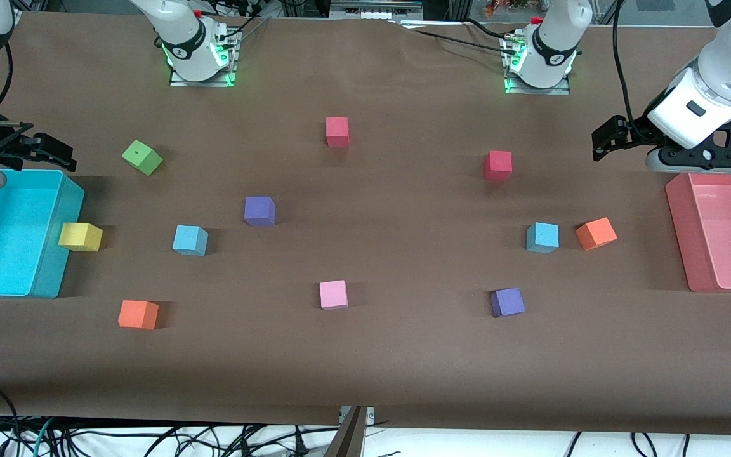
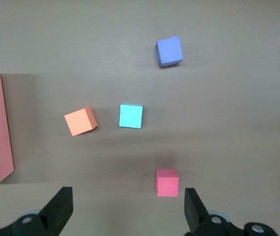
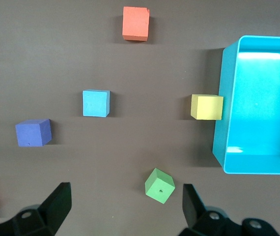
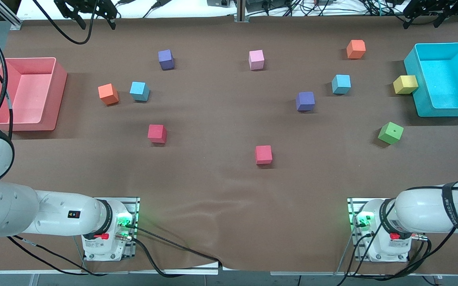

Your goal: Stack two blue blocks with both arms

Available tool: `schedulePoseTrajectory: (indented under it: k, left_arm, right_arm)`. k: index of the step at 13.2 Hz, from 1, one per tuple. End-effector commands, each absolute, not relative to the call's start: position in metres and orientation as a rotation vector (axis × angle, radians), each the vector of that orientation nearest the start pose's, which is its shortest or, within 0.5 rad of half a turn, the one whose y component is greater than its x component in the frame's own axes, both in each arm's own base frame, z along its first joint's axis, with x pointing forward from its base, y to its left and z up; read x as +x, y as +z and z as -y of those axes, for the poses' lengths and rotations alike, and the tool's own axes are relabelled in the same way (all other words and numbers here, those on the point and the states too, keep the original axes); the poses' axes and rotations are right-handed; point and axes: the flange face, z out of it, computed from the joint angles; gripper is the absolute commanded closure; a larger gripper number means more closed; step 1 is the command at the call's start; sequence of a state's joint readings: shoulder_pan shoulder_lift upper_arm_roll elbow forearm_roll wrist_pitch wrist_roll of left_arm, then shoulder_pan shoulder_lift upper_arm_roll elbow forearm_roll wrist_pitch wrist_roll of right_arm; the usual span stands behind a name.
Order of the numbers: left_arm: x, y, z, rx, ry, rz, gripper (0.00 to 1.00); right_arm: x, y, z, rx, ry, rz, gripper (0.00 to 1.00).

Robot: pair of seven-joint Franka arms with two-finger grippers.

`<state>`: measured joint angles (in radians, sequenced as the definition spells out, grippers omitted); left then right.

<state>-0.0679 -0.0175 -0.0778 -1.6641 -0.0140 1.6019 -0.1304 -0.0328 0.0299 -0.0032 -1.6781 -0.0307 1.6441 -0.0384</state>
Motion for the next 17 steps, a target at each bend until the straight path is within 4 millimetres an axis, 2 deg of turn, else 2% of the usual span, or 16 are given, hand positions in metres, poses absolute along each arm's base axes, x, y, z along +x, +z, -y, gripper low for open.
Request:
schedulePoseTrajectory:
  k: [1, 15, 17]
  left_arm:
    - [0.539, 0.6, 0.081, -3.12, 0.066, -0.017, 0.0]
    - [0.539, 0.597, 0.079, -3.119, 0.075, -0.015, 0.0]
    - [0.539, 0.597, 0.079, -3.119, 0.075, -0.013, 0.0]
  right_arm:
    - [0.561, 0.564, 0.021, -3.155, 0.102, -0.004, 0.0]
    - [0.561, 0.563, 0.021, -3.155, 0.1, -0.004, 0.0]
    - [0.568, 0.549, 0.012, -3.159, 0.134, 0.026, 0.0]
